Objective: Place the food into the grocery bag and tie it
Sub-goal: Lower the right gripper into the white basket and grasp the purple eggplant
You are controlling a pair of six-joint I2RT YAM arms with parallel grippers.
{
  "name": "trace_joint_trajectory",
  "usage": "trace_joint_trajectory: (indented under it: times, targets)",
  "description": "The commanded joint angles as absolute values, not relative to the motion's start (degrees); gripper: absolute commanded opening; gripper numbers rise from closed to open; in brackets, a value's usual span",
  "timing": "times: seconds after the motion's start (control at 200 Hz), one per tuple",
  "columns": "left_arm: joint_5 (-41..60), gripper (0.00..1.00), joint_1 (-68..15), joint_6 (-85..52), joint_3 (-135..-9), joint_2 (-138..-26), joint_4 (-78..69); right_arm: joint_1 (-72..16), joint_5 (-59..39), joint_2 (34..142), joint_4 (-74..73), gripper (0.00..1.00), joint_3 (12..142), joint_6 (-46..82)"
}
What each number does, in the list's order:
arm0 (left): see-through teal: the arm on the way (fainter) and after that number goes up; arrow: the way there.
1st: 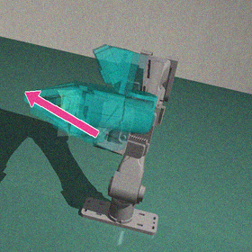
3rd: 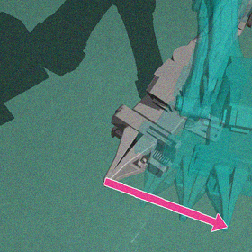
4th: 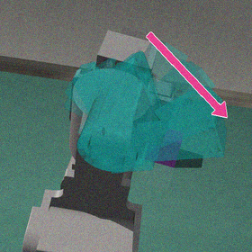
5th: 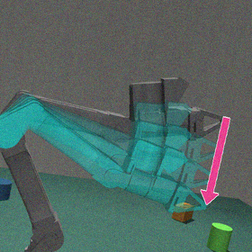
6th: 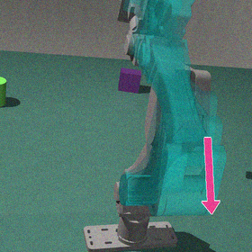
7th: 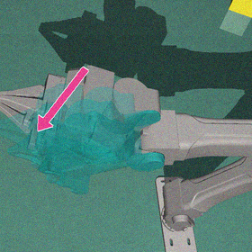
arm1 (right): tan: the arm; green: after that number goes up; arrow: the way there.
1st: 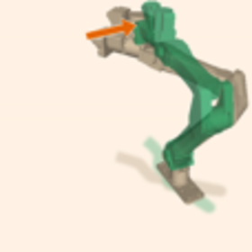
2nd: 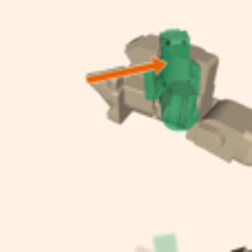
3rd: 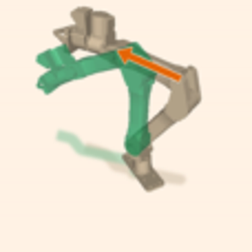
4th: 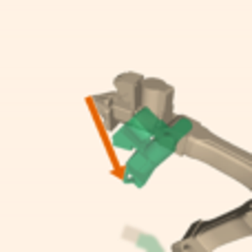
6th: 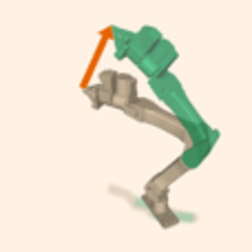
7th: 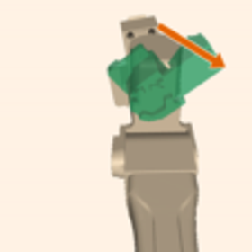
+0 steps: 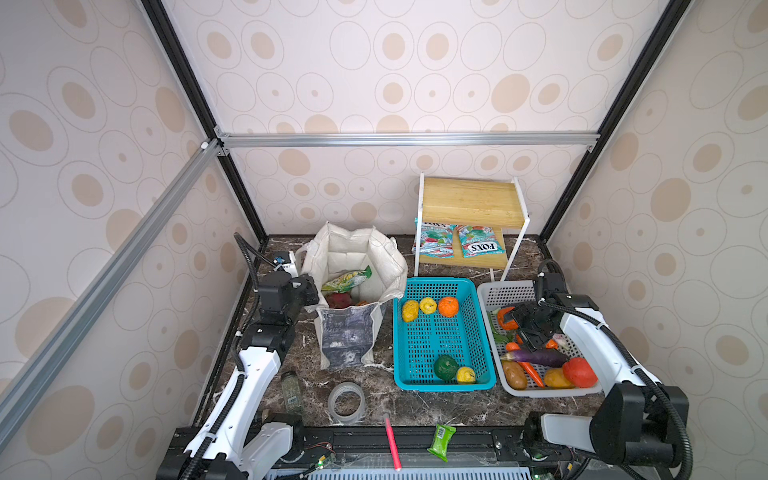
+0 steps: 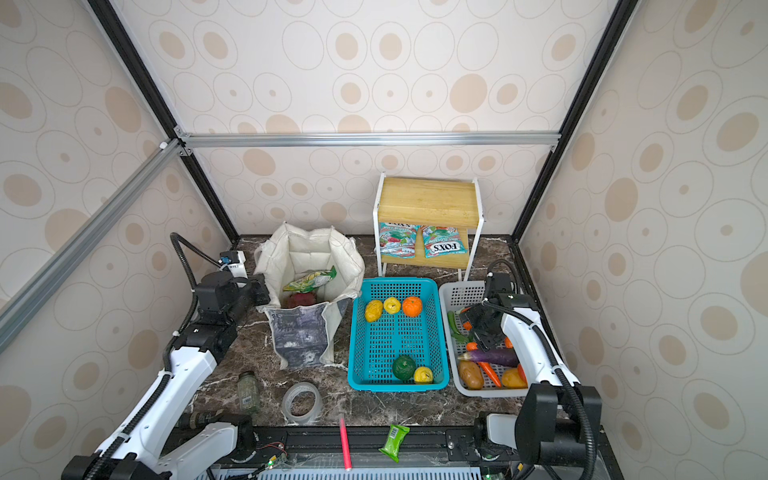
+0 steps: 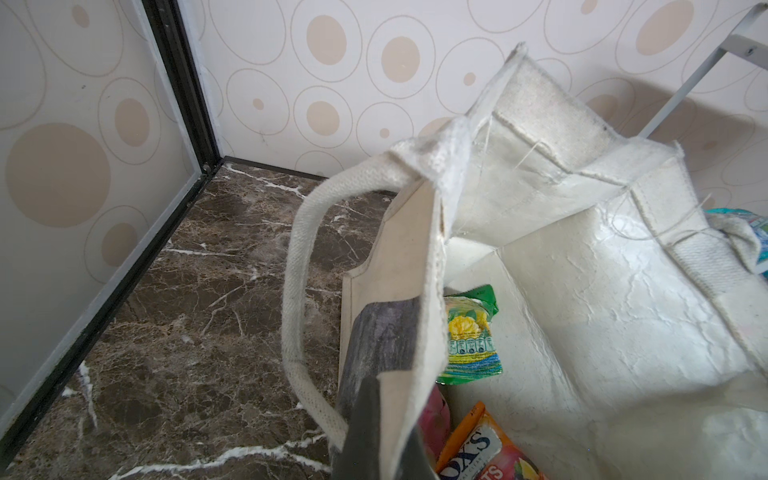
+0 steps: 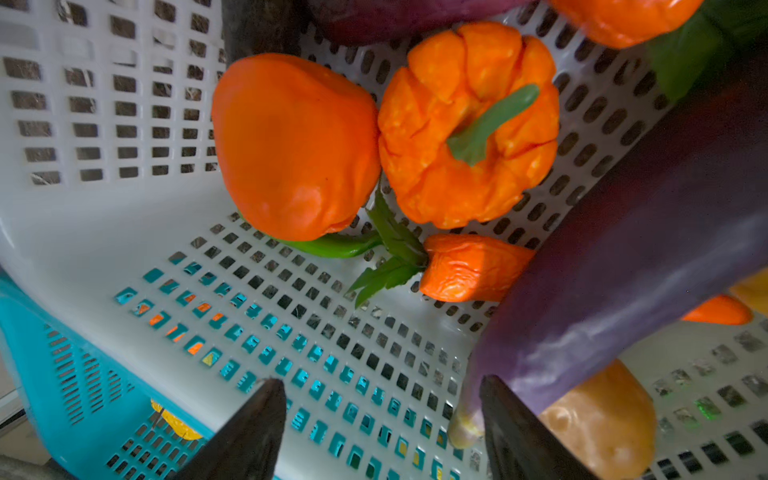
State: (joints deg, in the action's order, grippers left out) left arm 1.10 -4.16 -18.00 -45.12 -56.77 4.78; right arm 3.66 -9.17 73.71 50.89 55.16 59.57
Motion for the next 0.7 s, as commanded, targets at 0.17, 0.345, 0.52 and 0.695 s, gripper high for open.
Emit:
trace_joint_trajectory:
  times: [0.17,0.345,0.52,0.695]
  targets:
    - [0.75,0.00,-3.87,-17.05,-45.24,-55.55,3.71,4.07,-9.05,71.37,57.84,0.76,53.83,64.63]
    - [1.13,0.00,-3.90,-17.27,-45.30,-56.06,3.78,4.12,-7.48,70.69,58.03,0.75,52.31,65.90]
    - [1.10,0.00,-3.87,-17.31,-45.31,-56.40,3.80,4.13,-9.68,71.72,56.35,0.71,49.08,68.40]
    - [1.14,0.00,-3.89,-17.32,-45.27,-56.60,3.80,4.13,-10.24,73.75,51.99,0.65,46.68,69.86]
